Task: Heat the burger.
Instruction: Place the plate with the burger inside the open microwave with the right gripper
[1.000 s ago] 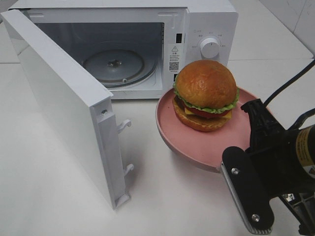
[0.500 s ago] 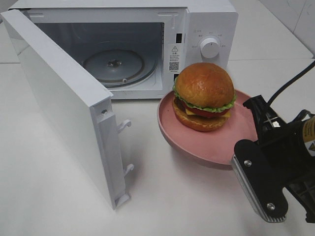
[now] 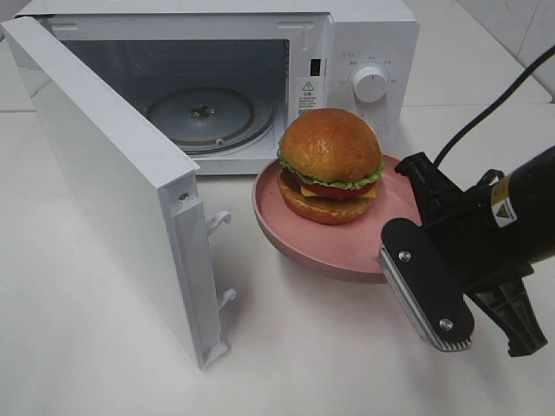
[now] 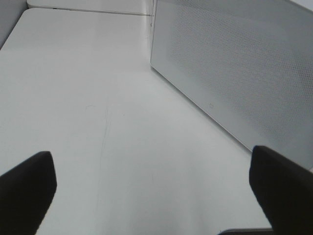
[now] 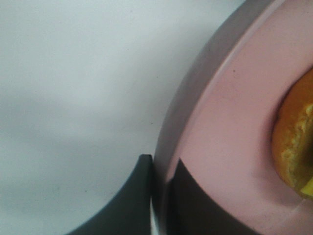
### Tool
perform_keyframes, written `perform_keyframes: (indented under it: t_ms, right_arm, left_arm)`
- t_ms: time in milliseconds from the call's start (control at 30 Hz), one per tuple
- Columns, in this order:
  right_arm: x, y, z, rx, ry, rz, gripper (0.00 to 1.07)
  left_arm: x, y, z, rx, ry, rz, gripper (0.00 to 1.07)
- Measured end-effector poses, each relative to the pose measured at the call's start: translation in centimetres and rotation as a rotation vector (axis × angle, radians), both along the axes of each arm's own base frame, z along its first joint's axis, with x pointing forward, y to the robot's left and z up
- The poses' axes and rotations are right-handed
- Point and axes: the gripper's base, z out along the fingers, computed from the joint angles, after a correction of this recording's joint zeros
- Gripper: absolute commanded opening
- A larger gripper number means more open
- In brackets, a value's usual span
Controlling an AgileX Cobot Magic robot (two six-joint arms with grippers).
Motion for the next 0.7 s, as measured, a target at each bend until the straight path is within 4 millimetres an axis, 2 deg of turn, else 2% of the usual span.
perform_keyframes:
  t_ms: [300, 700]
  right_arm:
    - [2.1, 1.4, 0.6, -0.011, -0.029, 0.042, 0.00]
    - [2.7, 1.6, 0.2, -0.046, -0.054, 0.085, 0.00]
  left_arm:
    - [0.0, 0.0, 0.0, 0.000, 0.000, 0.000, 1.00]
    - [0.0, 0.0, 0.0, 0.000, 0.000, 0.000, 1.00]
